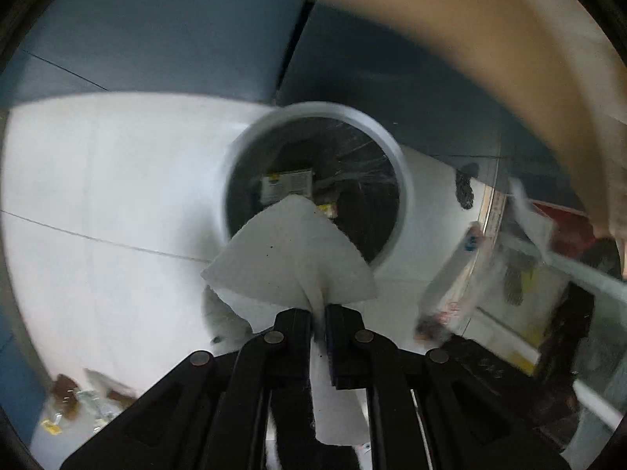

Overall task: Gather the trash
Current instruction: 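Lower tissue and wrapper into the bin and open both tools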

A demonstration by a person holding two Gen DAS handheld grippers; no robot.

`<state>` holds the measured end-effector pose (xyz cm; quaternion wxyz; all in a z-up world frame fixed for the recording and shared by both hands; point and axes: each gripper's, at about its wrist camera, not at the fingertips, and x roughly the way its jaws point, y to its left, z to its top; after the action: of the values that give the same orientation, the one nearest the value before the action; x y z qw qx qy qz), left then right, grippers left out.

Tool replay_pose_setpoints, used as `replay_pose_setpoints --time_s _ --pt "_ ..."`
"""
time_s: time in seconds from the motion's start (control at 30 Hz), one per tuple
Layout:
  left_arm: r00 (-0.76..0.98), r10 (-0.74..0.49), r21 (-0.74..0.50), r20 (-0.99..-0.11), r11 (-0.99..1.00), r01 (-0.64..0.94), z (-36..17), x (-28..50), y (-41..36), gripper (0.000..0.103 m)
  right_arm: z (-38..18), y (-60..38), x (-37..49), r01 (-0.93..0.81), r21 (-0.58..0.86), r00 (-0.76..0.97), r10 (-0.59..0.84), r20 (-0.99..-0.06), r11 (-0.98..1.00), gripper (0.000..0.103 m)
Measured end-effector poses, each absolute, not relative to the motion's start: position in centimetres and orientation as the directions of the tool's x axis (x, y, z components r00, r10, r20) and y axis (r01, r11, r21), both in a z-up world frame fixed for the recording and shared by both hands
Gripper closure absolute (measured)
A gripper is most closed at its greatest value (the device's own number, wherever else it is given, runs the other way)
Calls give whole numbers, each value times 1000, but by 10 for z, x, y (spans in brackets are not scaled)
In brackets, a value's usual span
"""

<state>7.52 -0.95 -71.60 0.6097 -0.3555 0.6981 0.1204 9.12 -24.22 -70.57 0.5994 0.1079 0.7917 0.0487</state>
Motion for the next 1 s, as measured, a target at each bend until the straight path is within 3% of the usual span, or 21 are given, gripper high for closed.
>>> replay_pose_setpoints --time_s 0.2,0.27,0.33,0.37,0.4,0.43,0.47,0.6,0.67,0.9,1.0 --pt "-24 -380 -276 -925 714 -644 -796 85 -9 95 -812 -222 121 97 161 -280 182 -943 982 99" --pt "-39 -374 -263 -927 718 -644 -806 85 -10 81 -829 -218 124 93 172 -301 192 -934 981 97" --pt "-36 -362 -253 -931 715 -651 -807 83 -9 13 -839 -215 124 88 176 -323 195 -926 980 92" --pt "-23 -357 -256 -934 710 -656 -806 80 -8 6 -840 -214 124 88 184 -324 203 -924 979 80" --pt "-11 -356 -261 -934 705 -659 -804 79 -9 5 -839 -214 123 83 192 -323 208 -923 978 71" --pt "-8 -353 -259 -936 703 -663 -801 78 -9 5 -838 -214 124 81 193 -320 209 -924 978 51" --pt "-8 -346 -253 -938 702 -666 -796 75 -8 5 -835 -217 124 81 201 -316 217 -924 976 40" --pt "-11 -284 -208 -959 729 -652 -764 65 -7 5 -817 -222 122 88 238 -304 253 -918 967 33" --pt "-12 -234 -173 -972 751 -637 -747 54 -6 5 -804 -225 123 83 250 -290 263 -920 965 21" --pt "-45 -77 -35 -996 801 -597 -670 0 -10 5 -742 -237 113 16 272 -235 268 -934 962 15" --pt "-50 -24 9 -998 818 -576 -621 -18 -9 5 -694 -237 104 -76 227 -187 210 -960 971 0"
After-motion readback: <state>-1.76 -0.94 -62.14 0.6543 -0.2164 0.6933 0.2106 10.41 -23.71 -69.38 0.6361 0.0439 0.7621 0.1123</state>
